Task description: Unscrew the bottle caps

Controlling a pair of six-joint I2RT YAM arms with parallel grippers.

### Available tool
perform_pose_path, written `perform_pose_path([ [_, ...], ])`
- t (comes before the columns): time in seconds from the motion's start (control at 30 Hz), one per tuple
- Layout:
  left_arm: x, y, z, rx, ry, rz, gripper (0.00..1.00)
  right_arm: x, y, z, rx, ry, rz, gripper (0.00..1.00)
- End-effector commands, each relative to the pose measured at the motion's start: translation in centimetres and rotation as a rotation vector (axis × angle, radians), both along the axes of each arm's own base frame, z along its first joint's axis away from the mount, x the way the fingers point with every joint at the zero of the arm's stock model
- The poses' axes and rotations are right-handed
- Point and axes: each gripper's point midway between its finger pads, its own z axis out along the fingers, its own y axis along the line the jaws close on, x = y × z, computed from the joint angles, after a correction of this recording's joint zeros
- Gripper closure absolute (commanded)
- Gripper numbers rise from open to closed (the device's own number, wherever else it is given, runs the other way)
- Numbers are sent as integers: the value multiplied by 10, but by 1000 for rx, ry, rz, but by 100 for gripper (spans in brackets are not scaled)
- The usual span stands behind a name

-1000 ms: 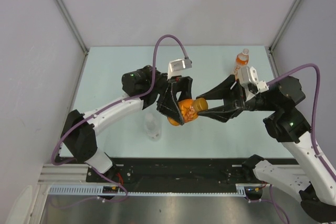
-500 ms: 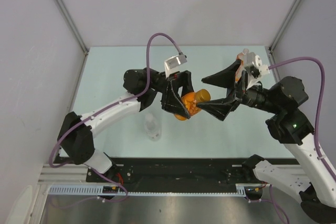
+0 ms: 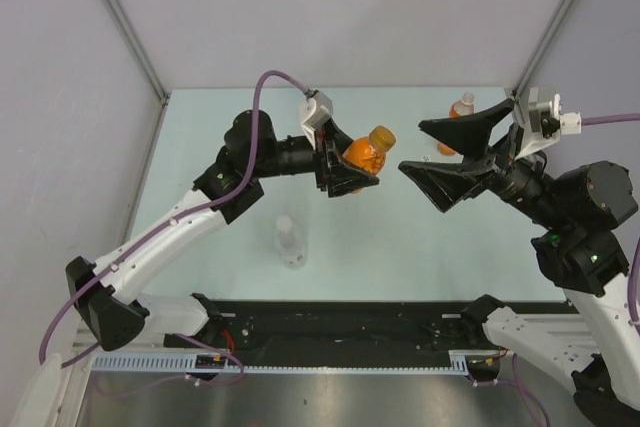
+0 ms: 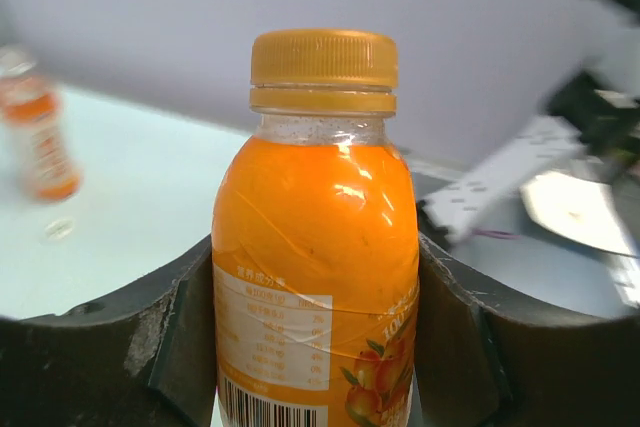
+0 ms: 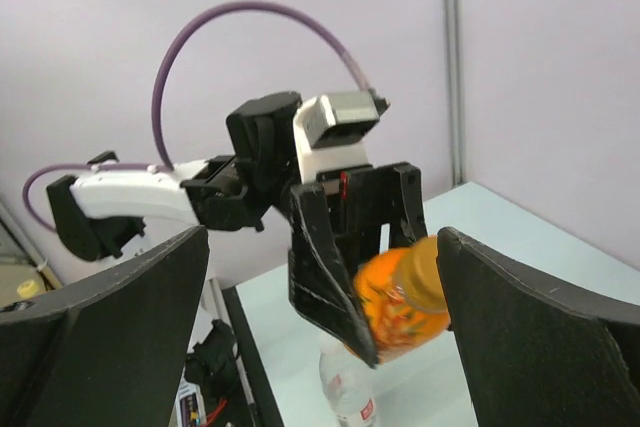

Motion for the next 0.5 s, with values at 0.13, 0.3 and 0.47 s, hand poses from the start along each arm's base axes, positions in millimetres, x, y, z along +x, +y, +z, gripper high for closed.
perform_pose_path([
  [0.13, 68, 26, -42, 146, -100, 484, 100, 40, -3, 1, 86, 156, -131, 1],
  [0.3, 76, 43, -36, 110, -168, 648, 100, 71, 5, -23, 88, 301, -211, 3],
  [0.47, 80, 50, -35, 130, -269, 762, 100, 97, 13, -50, 96, 449, -304, 7],
])
